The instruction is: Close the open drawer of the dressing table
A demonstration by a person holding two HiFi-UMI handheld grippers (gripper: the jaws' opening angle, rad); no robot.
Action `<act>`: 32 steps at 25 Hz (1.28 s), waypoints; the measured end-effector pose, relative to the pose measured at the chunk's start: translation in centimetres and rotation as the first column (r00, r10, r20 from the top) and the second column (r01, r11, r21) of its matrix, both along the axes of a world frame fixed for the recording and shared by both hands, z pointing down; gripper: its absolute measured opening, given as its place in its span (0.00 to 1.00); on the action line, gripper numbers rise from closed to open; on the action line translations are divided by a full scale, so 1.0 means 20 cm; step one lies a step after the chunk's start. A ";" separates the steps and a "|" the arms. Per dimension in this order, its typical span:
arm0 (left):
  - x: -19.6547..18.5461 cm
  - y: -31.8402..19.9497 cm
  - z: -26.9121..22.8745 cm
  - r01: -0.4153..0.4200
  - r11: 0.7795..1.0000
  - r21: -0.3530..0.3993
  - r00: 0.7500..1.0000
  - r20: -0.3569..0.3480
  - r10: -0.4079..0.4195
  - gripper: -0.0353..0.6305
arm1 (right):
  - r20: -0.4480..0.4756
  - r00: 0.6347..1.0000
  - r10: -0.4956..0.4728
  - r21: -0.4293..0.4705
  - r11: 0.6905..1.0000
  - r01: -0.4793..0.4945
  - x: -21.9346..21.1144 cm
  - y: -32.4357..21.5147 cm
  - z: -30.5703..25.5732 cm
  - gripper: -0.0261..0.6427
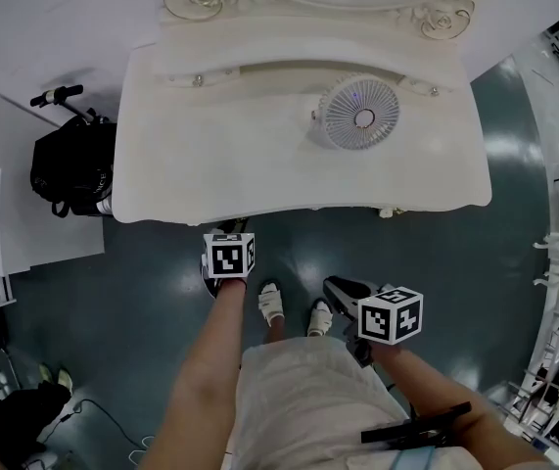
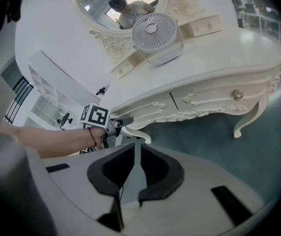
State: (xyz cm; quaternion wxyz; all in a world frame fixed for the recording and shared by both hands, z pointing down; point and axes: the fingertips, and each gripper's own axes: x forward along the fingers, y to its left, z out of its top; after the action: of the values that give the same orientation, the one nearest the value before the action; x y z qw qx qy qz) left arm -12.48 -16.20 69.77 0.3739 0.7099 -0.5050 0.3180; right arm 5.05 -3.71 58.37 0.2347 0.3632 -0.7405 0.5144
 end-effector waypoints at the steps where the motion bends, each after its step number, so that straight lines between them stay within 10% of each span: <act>1: 0.00 -0.01 0.00 -0.005 1.000 0.001 1.000 0.006 0.005 0.24 | 0.000 1.000 0.003 0.000 1.000 -0.003 0.01 0.00 0.00 0.11; 32: 0.04 0.04 -0.10 -0.052 0.998 0.046 0.999 -0.004 0.052 0.31 | 0.015 0.998 0.058 0.032 0.998 -0.059 0.10 0.03 -0.05 0.11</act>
State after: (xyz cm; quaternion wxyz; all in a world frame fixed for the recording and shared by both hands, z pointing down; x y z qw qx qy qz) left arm -11.65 -15.41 67.81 0.3503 0.7320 -0.4926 0.3142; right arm 7.07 -3.14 57.36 0.2085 0.3847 -0.7395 0.5115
